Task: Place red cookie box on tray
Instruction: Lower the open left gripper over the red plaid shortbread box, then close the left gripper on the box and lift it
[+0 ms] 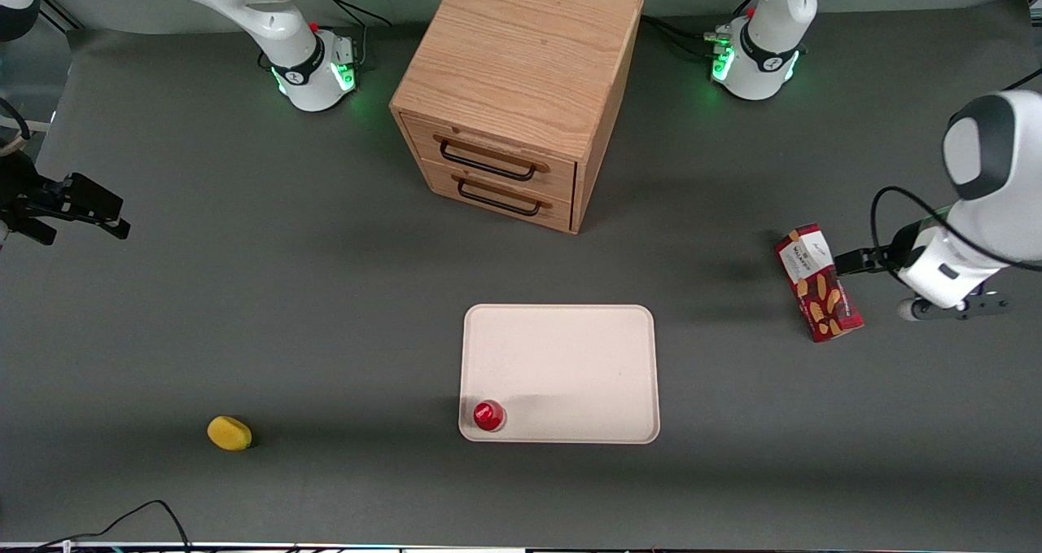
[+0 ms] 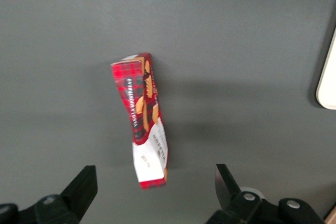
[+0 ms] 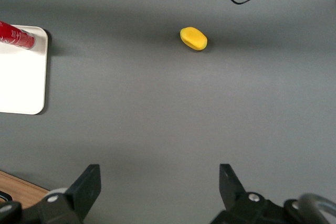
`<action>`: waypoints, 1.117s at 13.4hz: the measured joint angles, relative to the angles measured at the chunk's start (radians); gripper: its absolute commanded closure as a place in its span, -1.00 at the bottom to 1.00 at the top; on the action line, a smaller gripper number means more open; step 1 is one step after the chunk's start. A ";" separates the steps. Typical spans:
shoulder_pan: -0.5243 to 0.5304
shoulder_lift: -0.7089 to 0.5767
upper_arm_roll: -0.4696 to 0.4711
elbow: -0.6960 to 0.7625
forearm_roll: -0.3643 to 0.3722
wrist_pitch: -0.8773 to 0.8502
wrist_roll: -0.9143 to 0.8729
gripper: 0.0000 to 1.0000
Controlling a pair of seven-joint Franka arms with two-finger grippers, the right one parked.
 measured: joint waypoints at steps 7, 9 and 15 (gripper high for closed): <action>0.002 0.048 0.022 -0.206 -0.033 0.295 0.001 -0.99; 0.003 0.076 0.023 -0.218 -0.034 0.356 0.002 -0.91; 0.006 0.122 0.027 -0.258 -0.054 0.466 0.030 0.93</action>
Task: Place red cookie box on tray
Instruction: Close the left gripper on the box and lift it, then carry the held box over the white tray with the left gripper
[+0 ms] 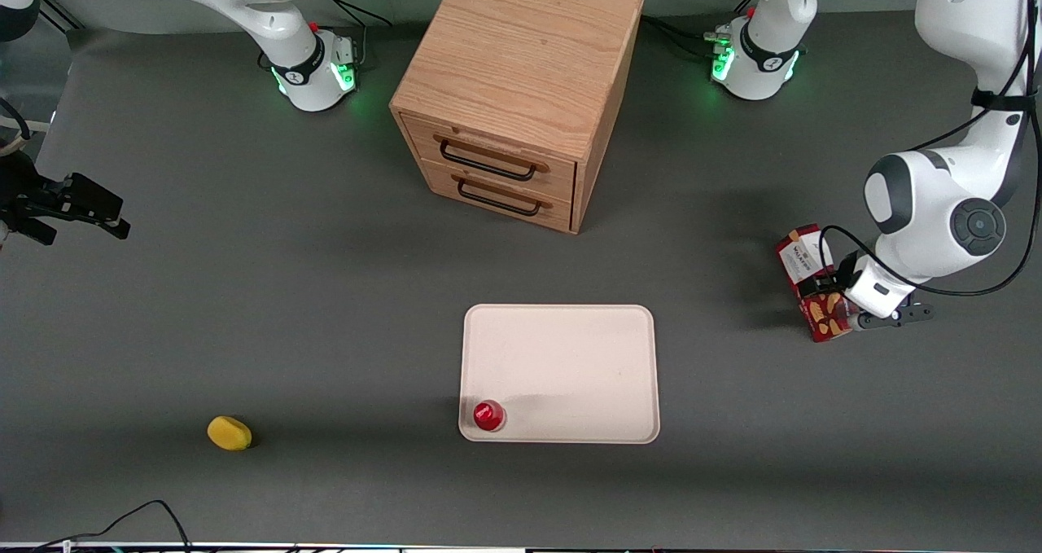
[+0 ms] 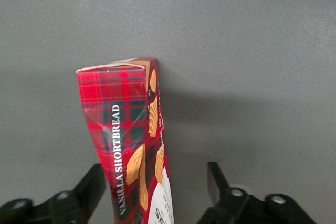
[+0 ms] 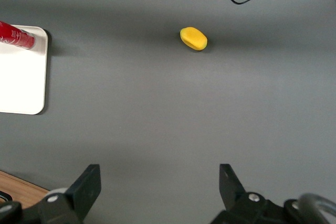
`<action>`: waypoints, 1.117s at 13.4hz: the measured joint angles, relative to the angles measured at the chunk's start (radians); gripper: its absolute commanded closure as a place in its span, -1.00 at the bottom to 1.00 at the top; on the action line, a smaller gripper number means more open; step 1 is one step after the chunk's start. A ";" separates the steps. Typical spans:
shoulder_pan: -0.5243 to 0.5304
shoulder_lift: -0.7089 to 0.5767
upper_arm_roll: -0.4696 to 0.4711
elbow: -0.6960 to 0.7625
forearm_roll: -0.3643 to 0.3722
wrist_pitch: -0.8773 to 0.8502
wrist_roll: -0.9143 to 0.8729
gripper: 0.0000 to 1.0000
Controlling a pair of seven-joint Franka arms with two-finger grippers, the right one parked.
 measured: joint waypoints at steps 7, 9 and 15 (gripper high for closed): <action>0.001 -0.001 0.002 -0.014 -0.029 0.014 0.026 1.00; 0.000 -0.008 -0.001 -0.003 -0.036 -0.021 0.024 1.00; -0.089 -0.076 -0.019 0.375 -0.045 -0.566 -0.244 1.00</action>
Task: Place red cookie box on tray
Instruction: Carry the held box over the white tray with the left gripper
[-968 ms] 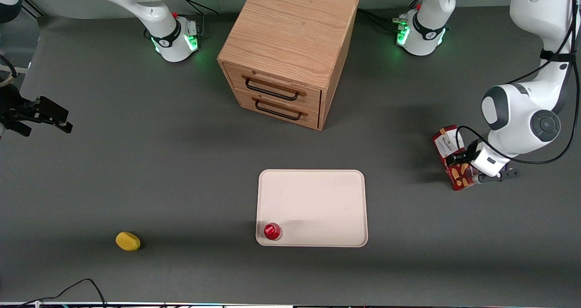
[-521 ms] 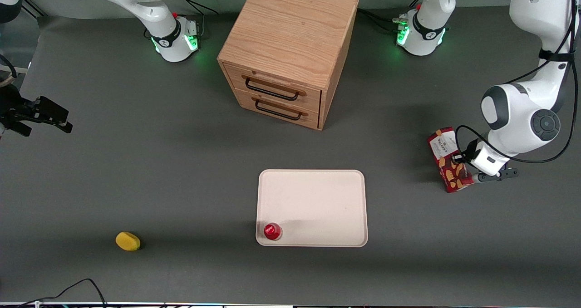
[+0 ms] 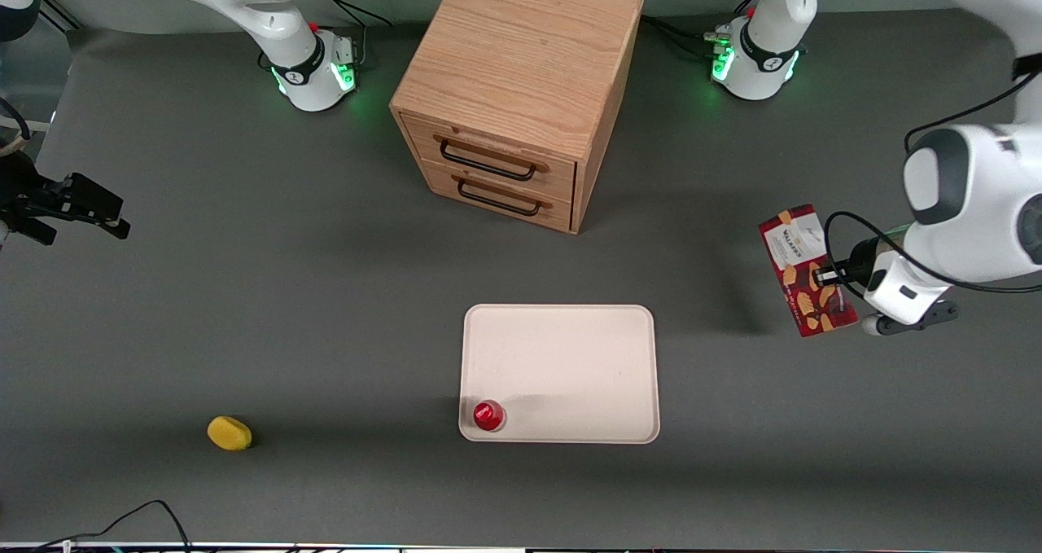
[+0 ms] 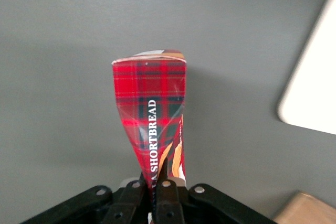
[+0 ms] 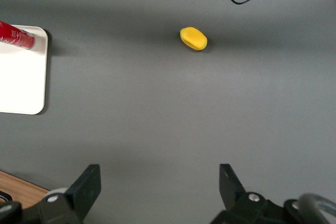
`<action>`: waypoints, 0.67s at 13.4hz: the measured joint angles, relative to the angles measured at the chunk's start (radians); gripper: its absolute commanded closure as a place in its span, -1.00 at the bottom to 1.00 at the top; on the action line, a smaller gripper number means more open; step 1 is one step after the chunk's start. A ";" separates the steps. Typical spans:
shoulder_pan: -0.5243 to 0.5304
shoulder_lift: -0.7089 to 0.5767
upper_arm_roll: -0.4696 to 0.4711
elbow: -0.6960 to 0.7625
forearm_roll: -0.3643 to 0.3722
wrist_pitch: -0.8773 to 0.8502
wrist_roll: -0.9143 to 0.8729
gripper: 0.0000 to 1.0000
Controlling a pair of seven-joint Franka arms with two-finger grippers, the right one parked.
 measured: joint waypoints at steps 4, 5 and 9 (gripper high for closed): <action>-0.124 0.051 -0.045 0.210 0.004 -0.100 -0.263 1.00; -0.138 0.089 -0.072 0.234 0.004 -0.092 -0.324 1.00; -0.222 0.290 -0.109 0.344 0.033 0.057 -0.494 1.00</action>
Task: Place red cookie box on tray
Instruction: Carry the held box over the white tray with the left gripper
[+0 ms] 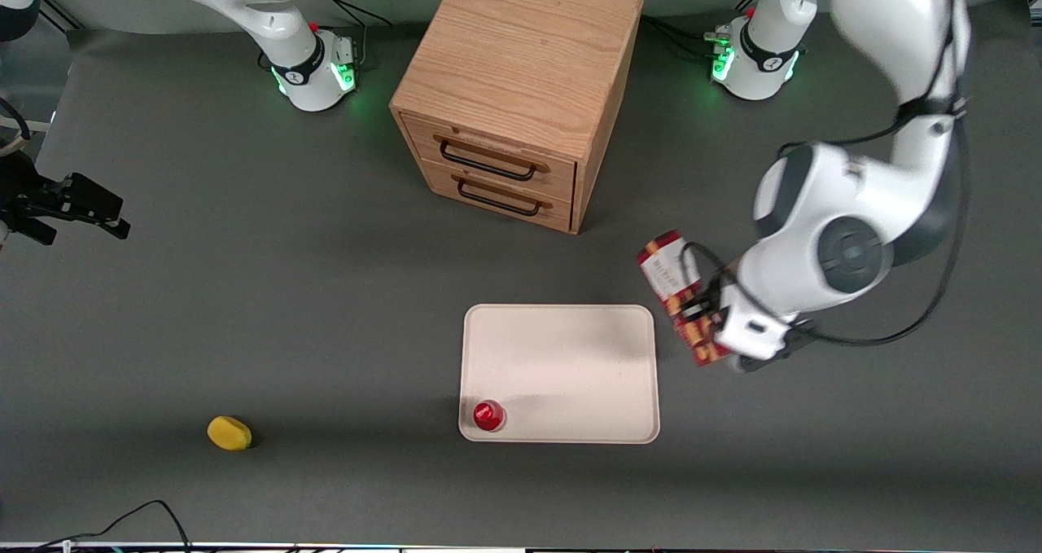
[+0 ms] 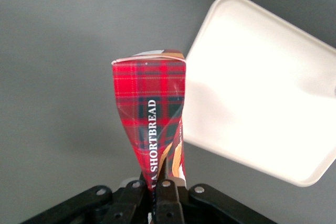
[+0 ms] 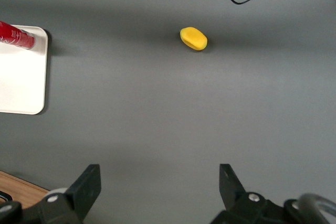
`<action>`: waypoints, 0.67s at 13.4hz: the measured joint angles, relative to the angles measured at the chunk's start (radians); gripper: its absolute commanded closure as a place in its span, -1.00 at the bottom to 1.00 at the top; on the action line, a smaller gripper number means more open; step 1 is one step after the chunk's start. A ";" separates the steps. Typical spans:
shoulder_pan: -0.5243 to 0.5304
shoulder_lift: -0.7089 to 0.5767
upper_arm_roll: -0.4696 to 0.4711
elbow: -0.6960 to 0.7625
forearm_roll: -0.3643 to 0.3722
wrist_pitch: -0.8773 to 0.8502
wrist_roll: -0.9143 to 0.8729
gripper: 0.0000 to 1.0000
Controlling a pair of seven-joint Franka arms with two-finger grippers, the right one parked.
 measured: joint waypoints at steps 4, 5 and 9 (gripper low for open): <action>-0.086 0.154 -0.004 0.042 0.077 0.174 -0.048 1.00; -0.094 0.178 -0.006 0.051 0.105 0.189 -0.049 1.00; -0.091 0.232 -0.007 0.111 0.156 0.204 -0.031 1.00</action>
